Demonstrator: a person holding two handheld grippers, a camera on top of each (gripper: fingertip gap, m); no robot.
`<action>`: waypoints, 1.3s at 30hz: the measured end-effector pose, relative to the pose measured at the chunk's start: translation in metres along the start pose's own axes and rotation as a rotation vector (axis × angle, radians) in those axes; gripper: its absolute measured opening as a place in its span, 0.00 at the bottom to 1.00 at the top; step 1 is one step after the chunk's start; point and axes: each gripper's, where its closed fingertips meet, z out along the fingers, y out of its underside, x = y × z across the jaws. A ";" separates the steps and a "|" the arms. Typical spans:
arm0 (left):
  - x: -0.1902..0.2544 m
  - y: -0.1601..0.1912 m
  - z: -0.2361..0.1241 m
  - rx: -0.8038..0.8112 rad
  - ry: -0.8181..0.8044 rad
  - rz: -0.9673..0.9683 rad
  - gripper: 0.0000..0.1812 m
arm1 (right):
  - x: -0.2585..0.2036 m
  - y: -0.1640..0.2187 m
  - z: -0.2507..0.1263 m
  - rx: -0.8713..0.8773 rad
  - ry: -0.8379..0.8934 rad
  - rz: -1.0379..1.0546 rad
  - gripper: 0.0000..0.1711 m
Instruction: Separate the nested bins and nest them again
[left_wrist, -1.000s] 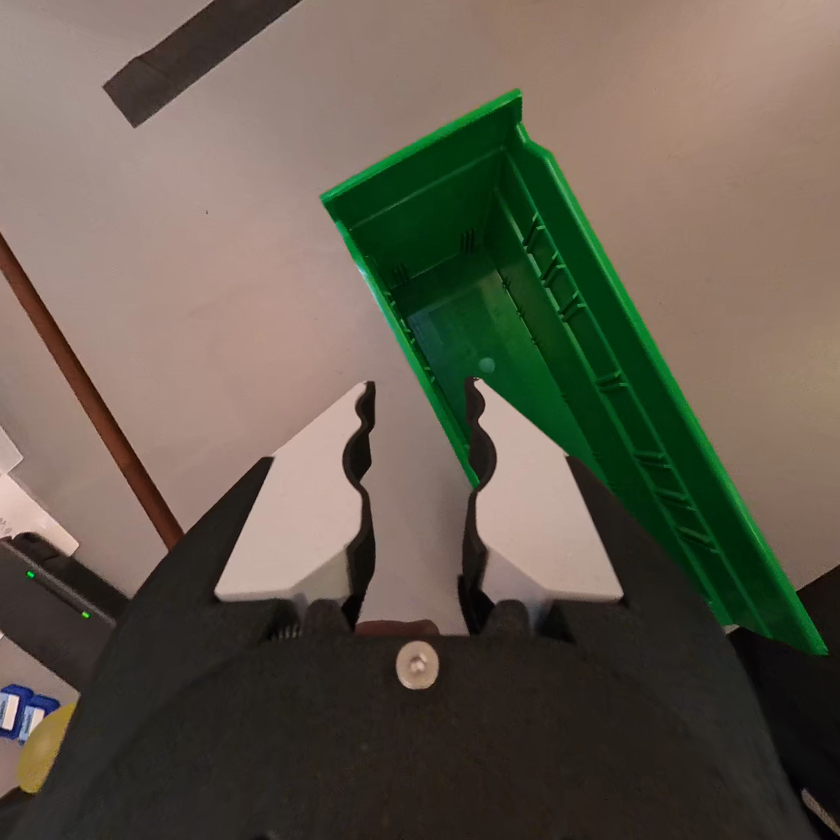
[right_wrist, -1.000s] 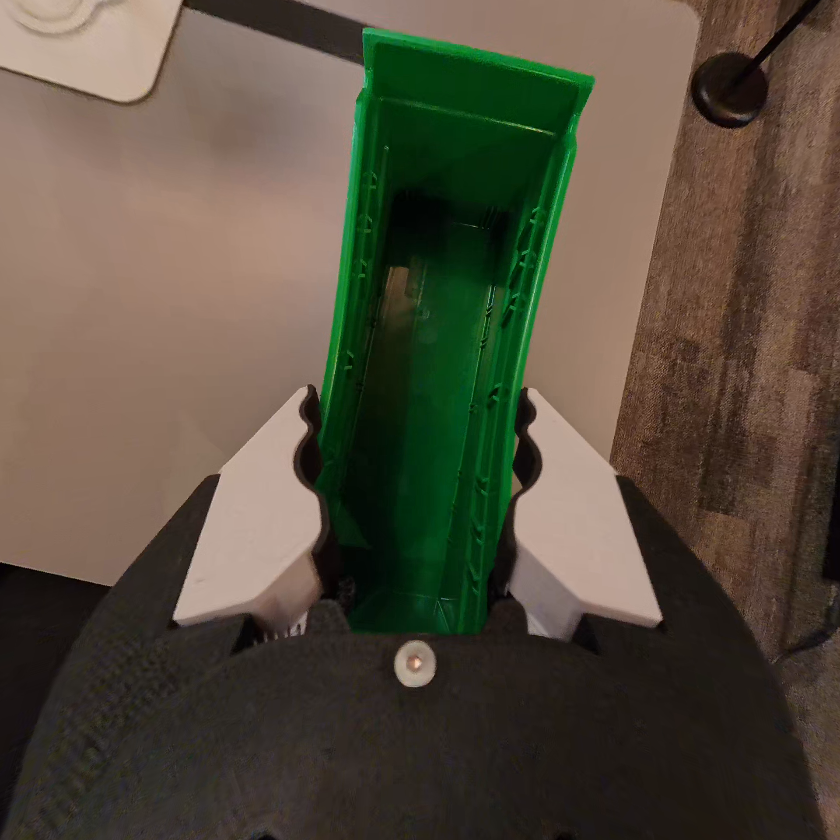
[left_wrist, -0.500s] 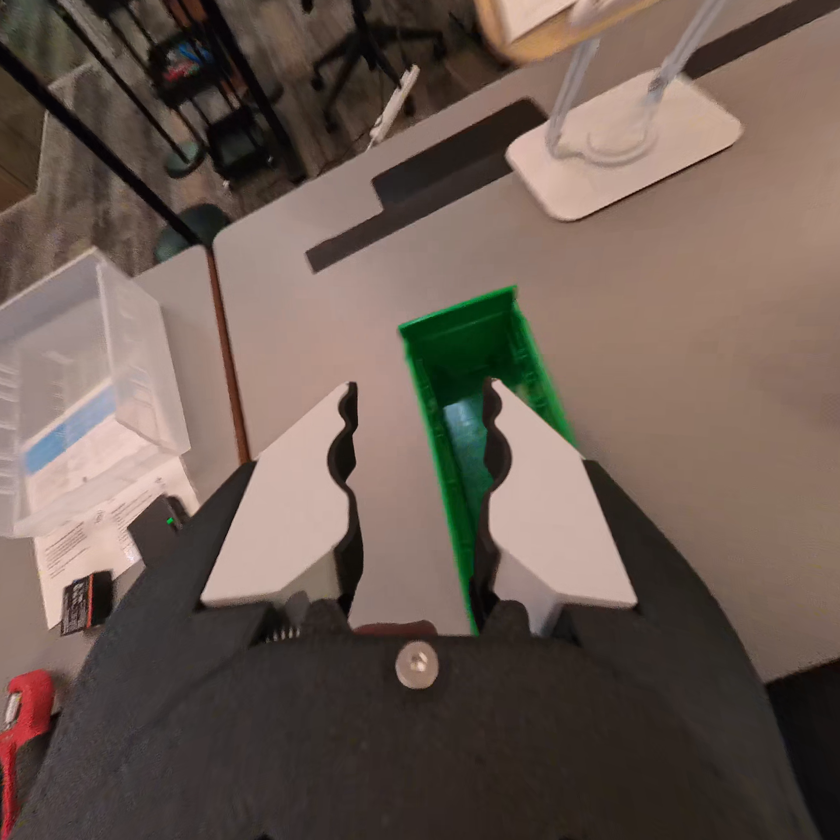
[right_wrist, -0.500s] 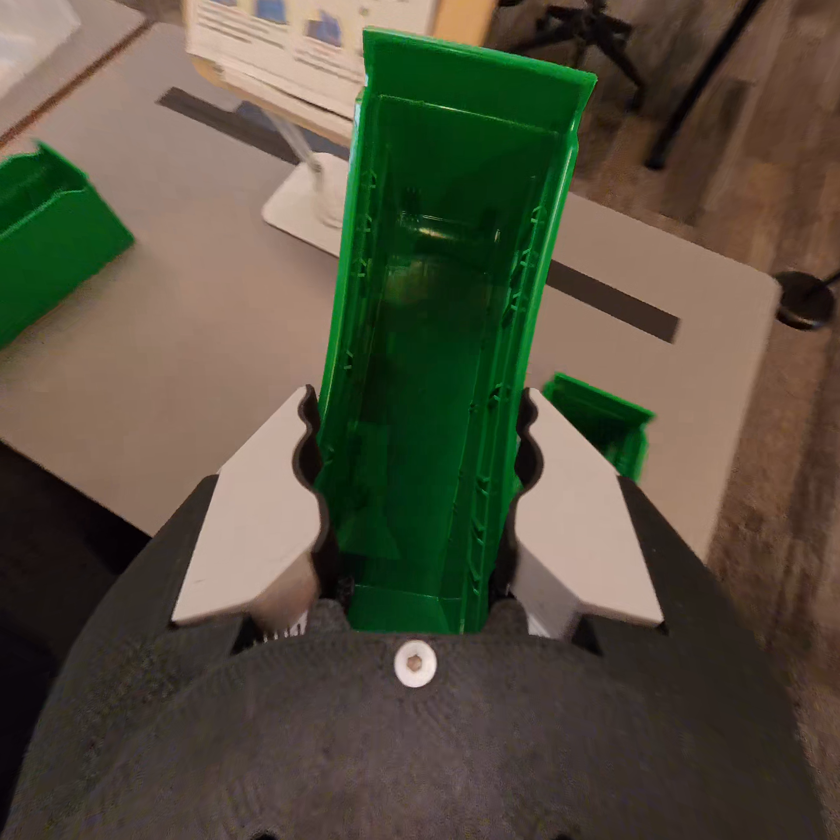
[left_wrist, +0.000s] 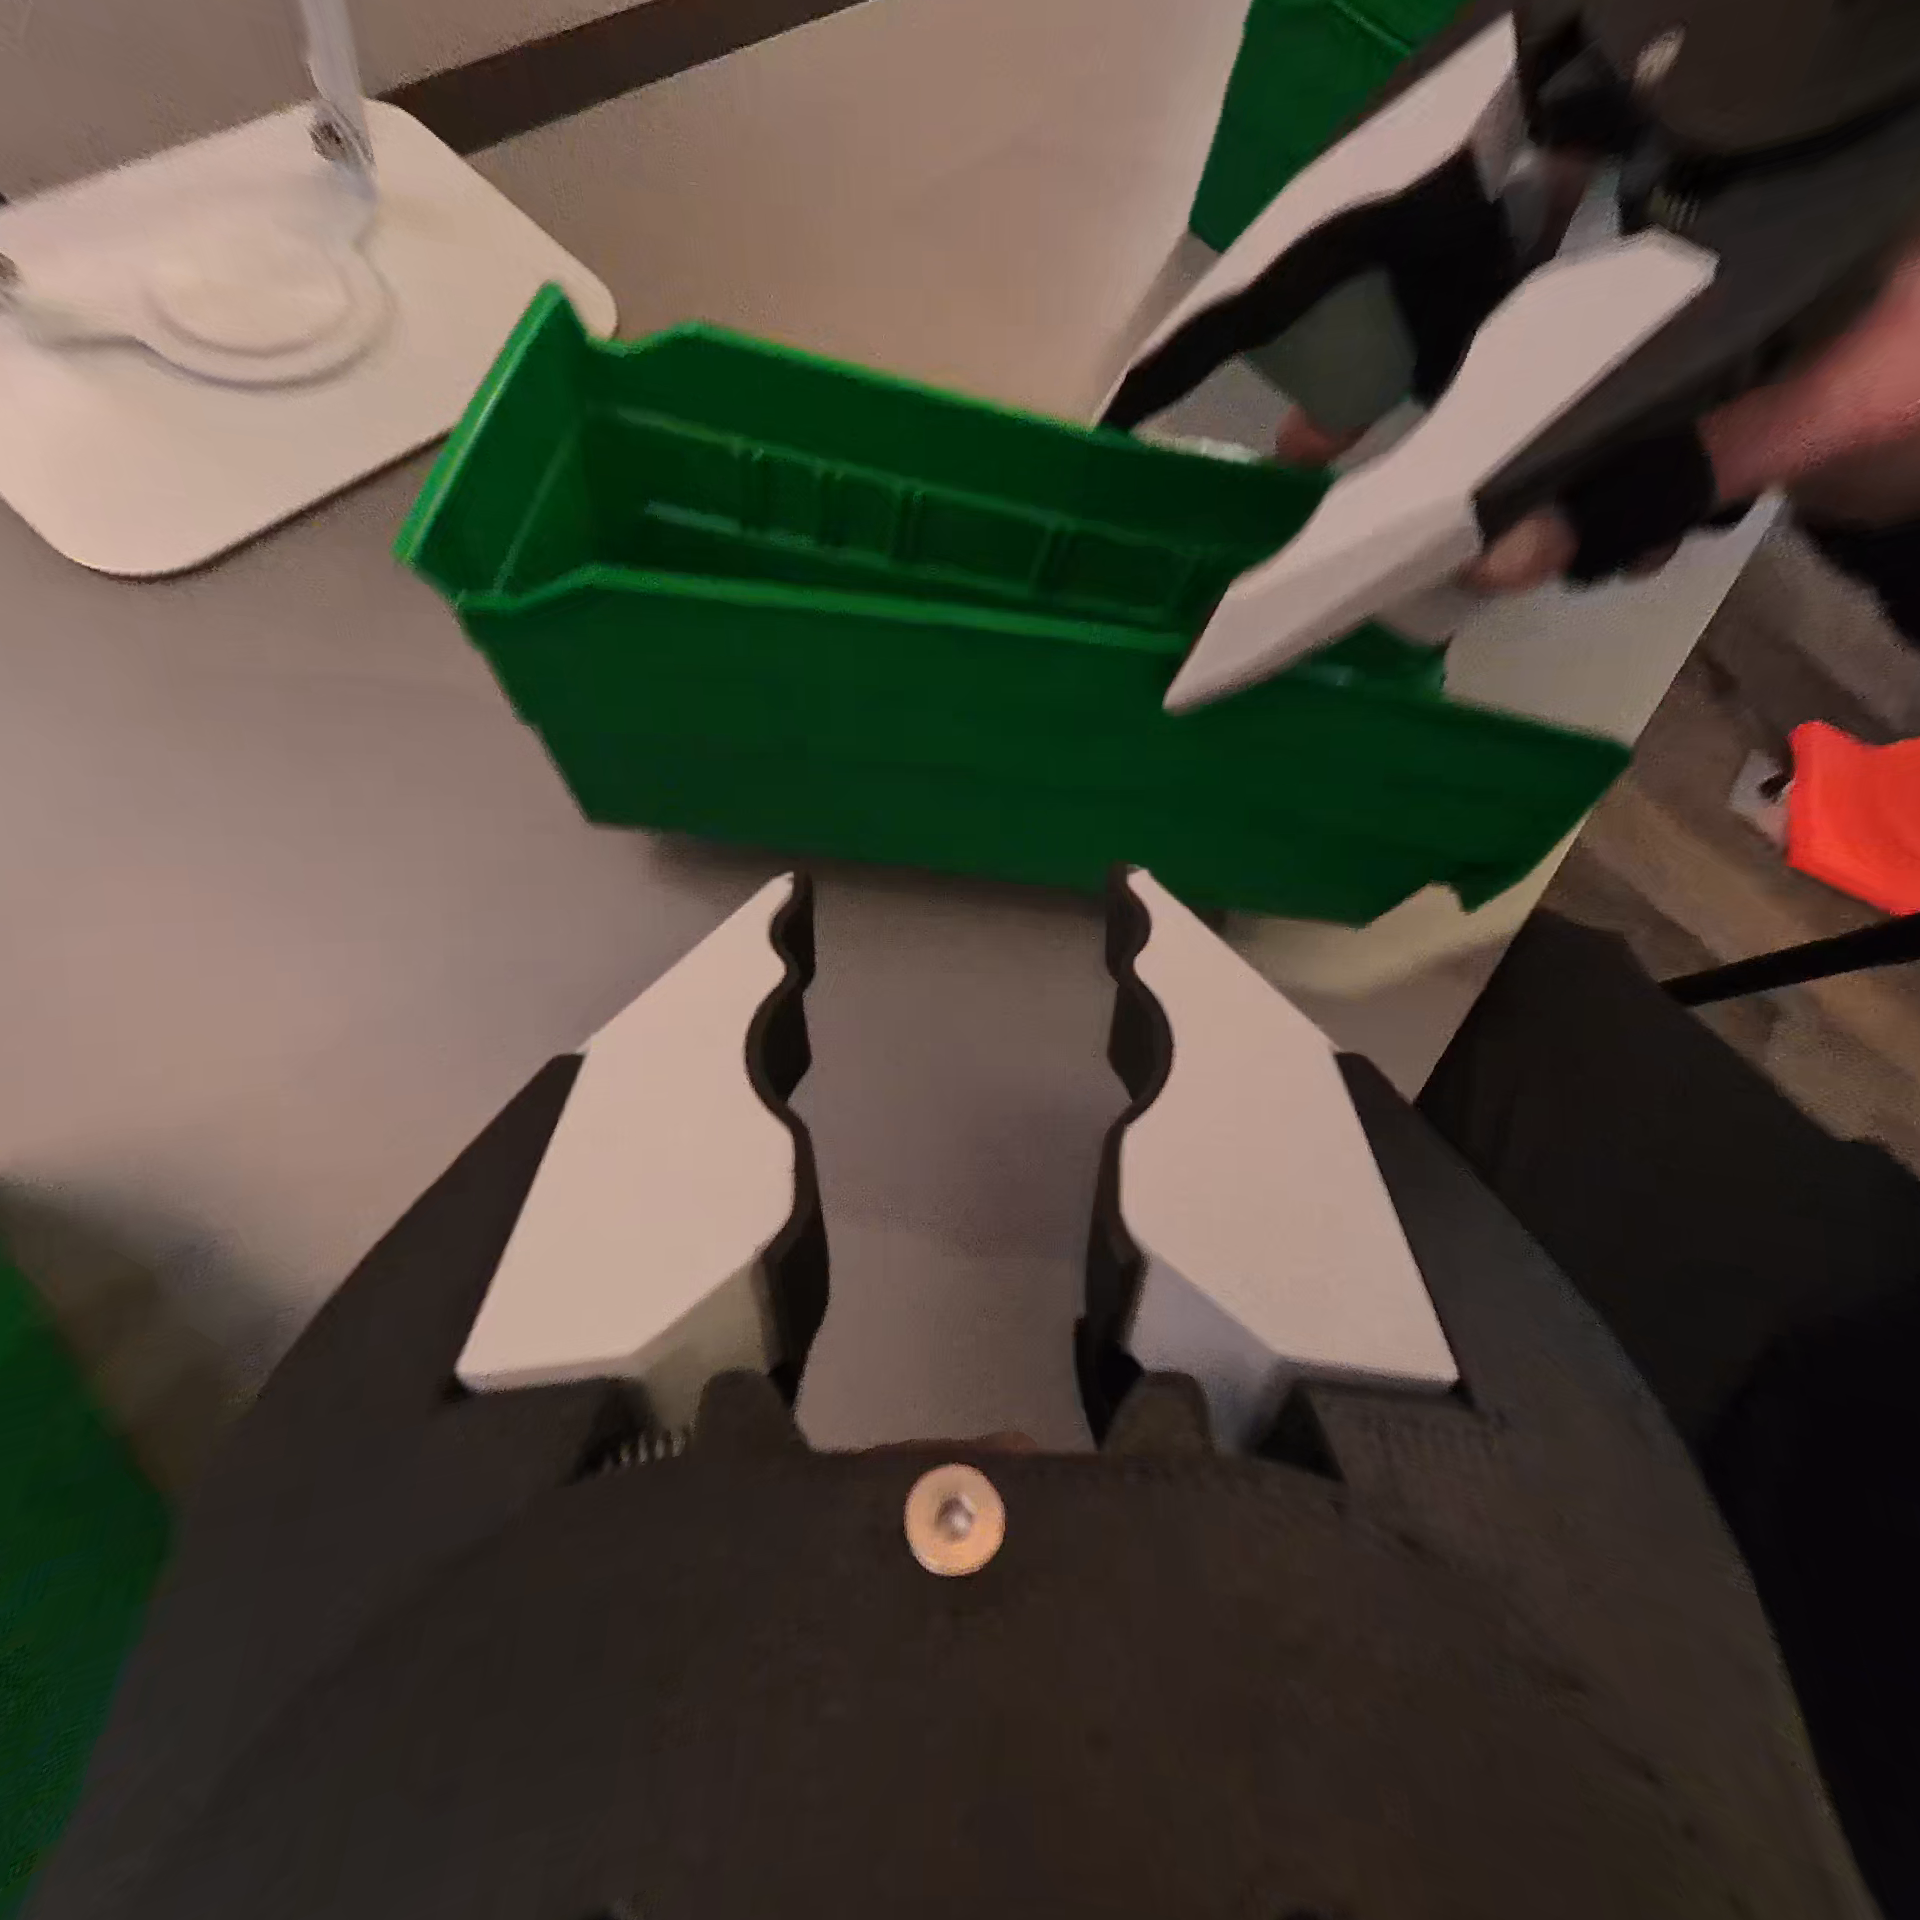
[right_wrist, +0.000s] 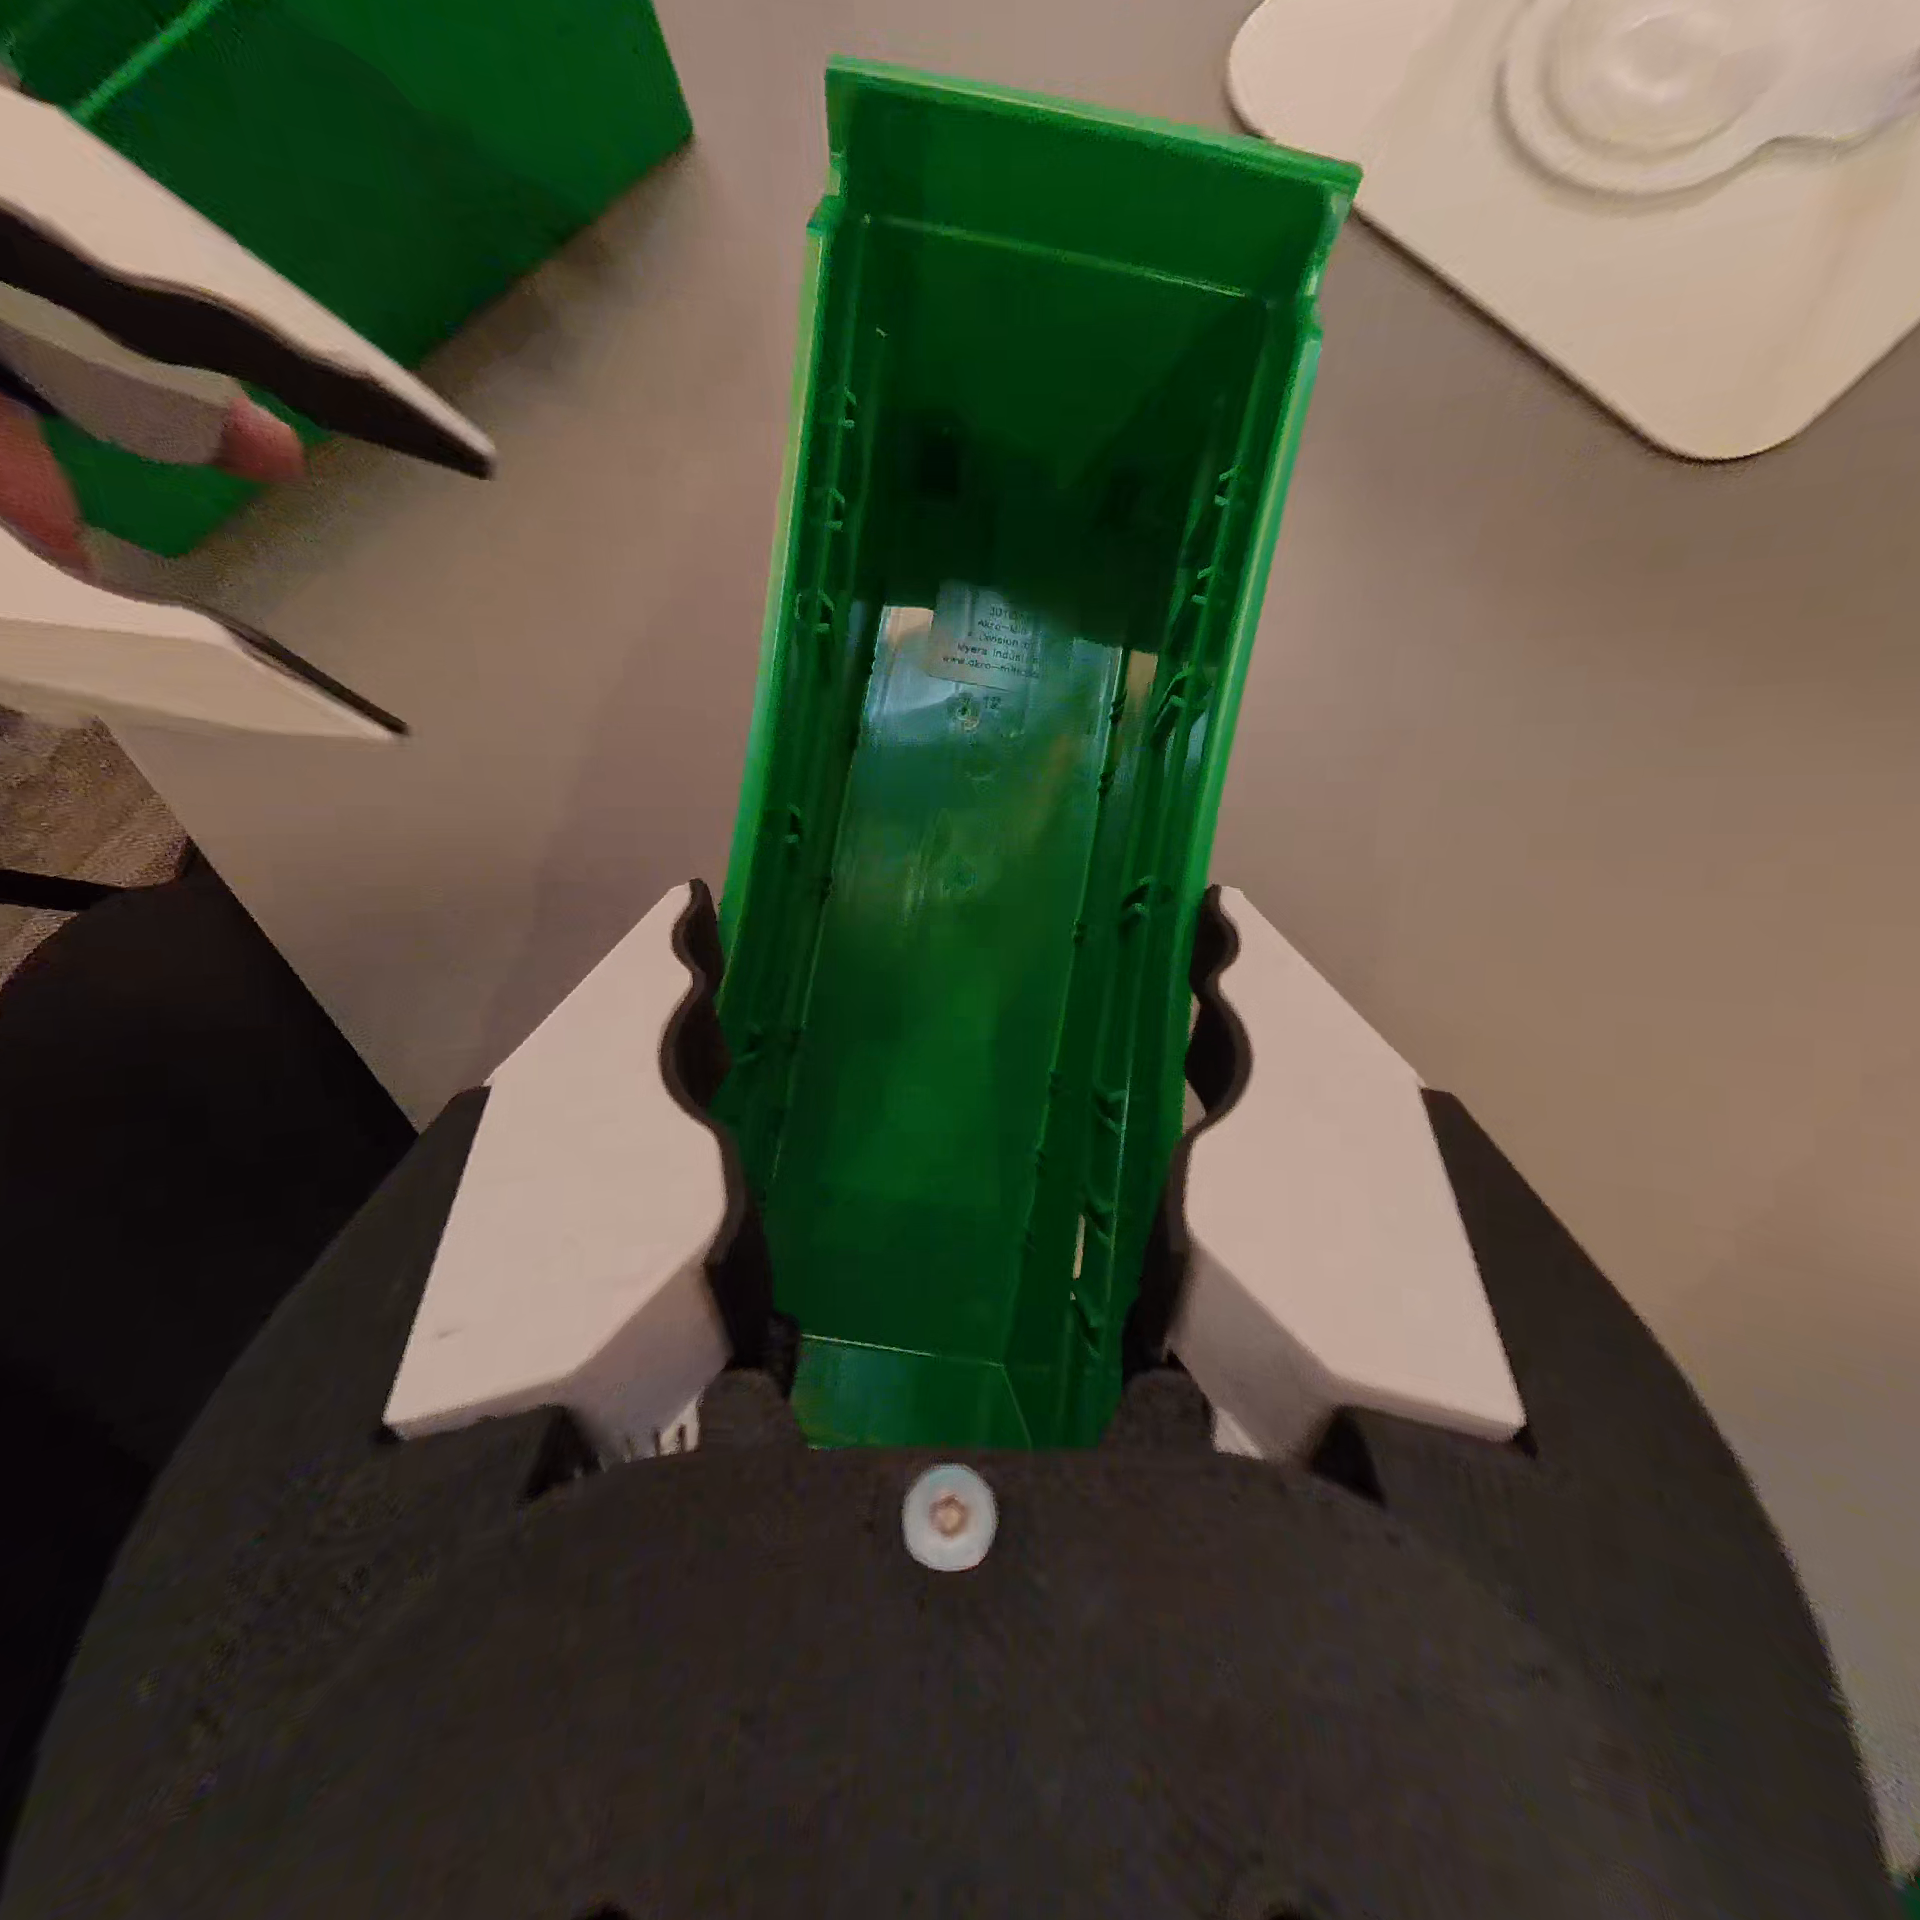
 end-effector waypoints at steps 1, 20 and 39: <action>-0.001 0.000 0.007 0.011 0.009 -0.035 0.33 | -0.005 0.002 0.008 -0.008 0.003 -0.001 0.55; -0.080 0.038 0.050 -0.253 -0.198 -0.042 0.15 | -0.105 -0.009 0.035 0.083 -0.360 0.105 0.57; -0.184 0.072 -0.017 -0.181 -0.479 -0.248 0.01 | 0.252 0.170 -0.218 -0.130 0.558 0.344 0.72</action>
